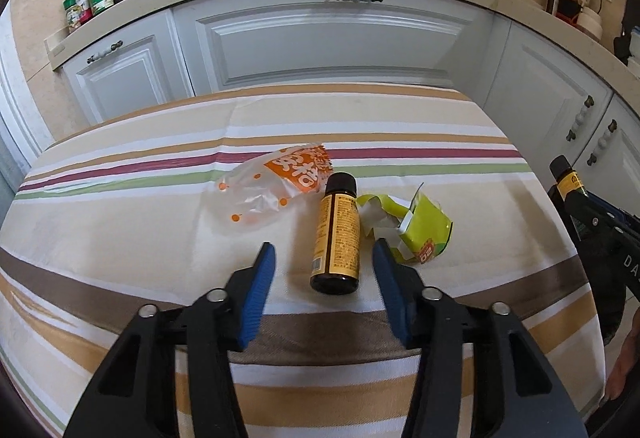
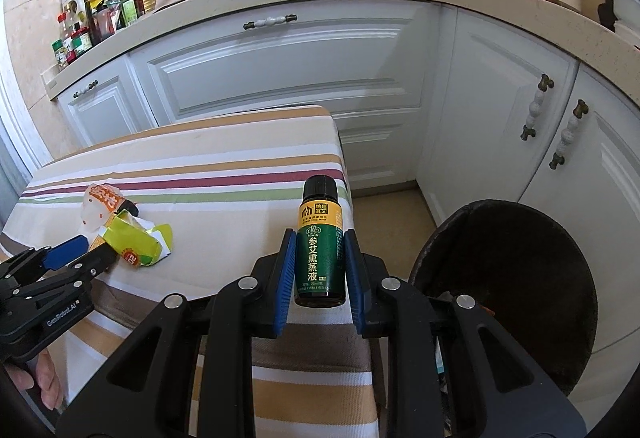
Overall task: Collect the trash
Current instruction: 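Grasp the brown bottle with the left gripper while the right gripper holds the green can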
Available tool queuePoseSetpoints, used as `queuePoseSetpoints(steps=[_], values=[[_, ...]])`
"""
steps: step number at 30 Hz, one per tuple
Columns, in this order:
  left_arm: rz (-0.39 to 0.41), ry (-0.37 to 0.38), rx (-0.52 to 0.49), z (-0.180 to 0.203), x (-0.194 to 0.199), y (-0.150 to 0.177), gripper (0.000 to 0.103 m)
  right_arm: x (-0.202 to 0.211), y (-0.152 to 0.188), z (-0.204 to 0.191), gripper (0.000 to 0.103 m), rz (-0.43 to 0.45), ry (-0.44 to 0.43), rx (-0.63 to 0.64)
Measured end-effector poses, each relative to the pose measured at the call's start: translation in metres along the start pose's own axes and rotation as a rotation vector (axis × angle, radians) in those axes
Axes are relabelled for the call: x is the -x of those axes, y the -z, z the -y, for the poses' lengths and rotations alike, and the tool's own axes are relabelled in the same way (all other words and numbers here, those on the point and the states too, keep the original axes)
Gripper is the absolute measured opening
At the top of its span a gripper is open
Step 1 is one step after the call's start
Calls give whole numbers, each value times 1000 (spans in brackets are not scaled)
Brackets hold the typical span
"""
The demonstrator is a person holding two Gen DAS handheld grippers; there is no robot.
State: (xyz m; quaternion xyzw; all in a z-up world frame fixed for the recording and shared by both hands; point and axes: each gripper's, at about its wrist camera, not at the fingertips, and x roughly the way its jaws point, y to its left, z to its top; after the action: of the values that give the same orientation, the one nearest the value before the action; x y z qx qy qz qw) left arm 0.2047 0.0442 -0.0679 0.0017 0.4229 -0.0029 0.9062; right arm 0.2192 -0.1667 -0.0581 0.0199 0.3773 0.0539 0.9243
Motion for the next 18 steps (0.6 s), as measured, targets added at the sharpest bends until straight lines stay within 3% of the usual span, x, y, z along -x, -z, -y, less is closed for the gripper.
queuePoseSetpoints(steps=[4, 18], values=[[-5, 5, -22, 3, -2, 2, 26, -1, 1, 0, 23, -4, -4, -2], [4, 30, -24, 3, 13, 16, 25, 7, 7, -5, 23, 4, -13, 6]])
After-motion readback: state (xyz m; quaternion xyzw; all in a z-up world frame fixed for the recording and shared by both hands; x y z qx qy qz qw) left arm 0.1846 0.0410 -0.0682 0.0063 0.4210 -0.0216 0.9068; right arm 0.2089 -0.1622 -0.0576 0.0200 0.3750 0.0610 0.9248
